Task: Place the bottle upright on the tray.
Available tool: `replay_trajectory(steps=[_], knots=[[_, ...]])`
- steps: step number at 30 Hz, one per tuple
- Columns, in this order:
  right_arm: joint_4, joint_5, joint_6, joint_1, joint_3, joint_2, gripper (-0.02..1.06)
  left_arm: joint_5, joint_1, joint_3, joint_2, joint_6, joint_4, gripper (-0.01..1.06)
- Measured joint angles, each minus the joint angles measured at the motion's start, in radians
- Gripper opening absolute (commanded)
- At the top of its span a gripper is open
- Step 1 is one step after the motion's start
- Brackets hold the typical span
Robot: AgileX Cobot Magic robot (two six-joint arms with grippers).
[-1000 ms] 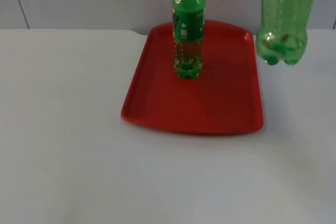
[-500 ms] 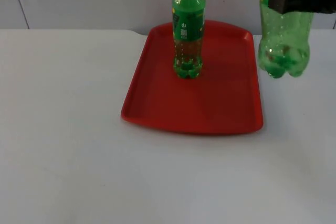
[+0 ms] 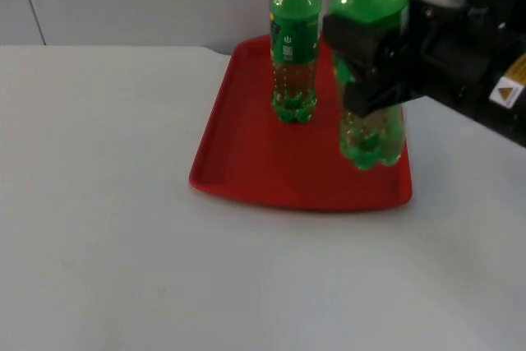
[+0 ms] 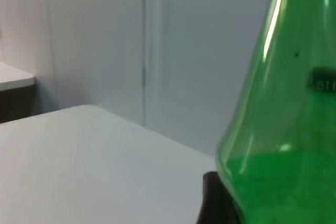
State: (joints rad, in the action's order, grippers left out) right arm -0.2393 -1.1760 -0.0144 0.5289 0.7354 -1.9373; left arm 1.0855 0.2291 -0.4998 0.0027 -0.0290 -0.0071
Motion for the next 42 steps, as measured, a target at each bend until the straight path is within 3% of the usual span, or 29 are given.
replay_trajectory(steps=[5, 12, 16, 20, 26, 31, 42], knots=[[-0.059, -0.001, 0.061, 0.000, 0.133, -0.113, 0.00, 0.000, 0.000, 0.000, 0.000, 0.000, 0.000, 1.05], [-0.067, -0.008, 0.099, 0.000, 0.272, -0.204, 0.00, 0.000, 0.000, 0.000, 0.000, 0.000, 0.000, 1.05], [-0.132, -0.014, 0.129, 0.000, 0.359, -0.273, 0.00, 0.000, 0.000, 0.000, 0.000, 0.000, 0.000, 1.05], [-0.145, -0.014, 0.134, 0.000, 0.379, -0.295, 0.00, 0.000, 0.000, 0.000, 0.000, 0.000, 0.000, 1.05], [-0.064, -0.014, 0.179, 0.000, 0.383, -0.298, 0.00, 0.000, 0.000, 0.000, 0.000, 0.000, 0.000, 1.05], [-0.025, -0.014, 0.119, 0.000, 0.389, -0.298, 0.00, 0.000, 0.000, 0.000, 0.000, 0.000, 0.000, 1.05], [-0.067, -0.021, 0.071, -0.002, 0.425, -0.365, 0.00, 0.000, 0.000, 0.000, 0.000, 0.000, 0.017, 1.05]])
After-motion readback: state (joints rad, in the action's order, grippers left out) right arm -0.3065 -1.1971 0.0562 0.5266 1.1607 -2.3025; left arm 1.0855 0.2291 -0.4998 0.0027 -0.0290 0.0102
